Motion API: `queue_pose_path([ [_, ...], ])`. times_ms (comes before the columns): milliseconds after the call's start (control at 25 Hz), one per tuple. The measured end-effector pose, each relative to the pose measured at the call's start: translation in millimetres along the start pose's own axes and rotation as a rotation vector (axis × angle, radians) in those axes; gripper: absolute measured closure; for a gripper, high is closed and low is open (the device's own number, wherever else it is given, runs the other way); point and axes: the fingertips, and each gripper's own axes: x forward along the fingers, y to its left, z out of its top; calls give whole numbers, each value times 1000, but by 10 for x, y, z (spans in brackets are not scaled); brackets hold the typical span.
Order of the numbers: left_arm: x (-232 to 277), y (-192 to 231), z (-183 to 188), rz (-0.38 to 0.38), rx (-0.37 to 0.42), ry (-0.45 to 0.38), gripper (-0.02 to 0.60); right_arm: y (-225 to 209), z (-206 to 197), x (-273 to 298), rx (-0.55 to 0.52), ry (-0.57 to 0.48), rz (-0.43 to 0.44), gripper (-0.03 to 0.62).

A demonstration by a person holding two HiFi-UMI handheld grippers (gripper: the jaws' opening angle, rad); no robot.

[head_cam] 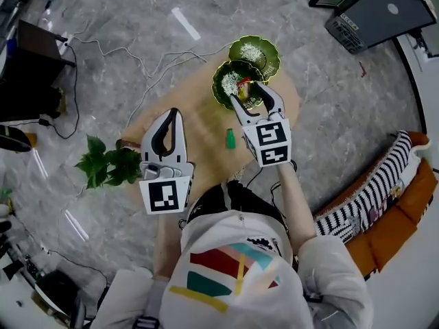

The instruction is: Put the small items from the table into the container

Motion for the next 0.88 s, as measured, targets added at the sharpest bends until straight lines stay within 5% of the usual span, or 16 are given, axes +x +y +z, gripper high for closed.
queue_pose_path([
  [40,-15,13,5,1,-6,4,572,-45,31,68,-5,-14,-21,310],
  [280,-105,142,-85,24,-15,22,572,2,156,-34,-75,-78,-74,310],
  [640,-86,148,-47,22,-26,1,572,-22,171,-415,-2,-112,-102,312],
  [680,-91,119,-37,17,-26,-1,572,-35,186,-496,7,-118,-117,322],
  [760,-99,55,-2,5,-23,-7,572,-91,232,-672,26,-140,-163,582],
  [880,-93,-32,128,-7,-5,-34,572,-122,311,-896,58,-201,-187,582],
])
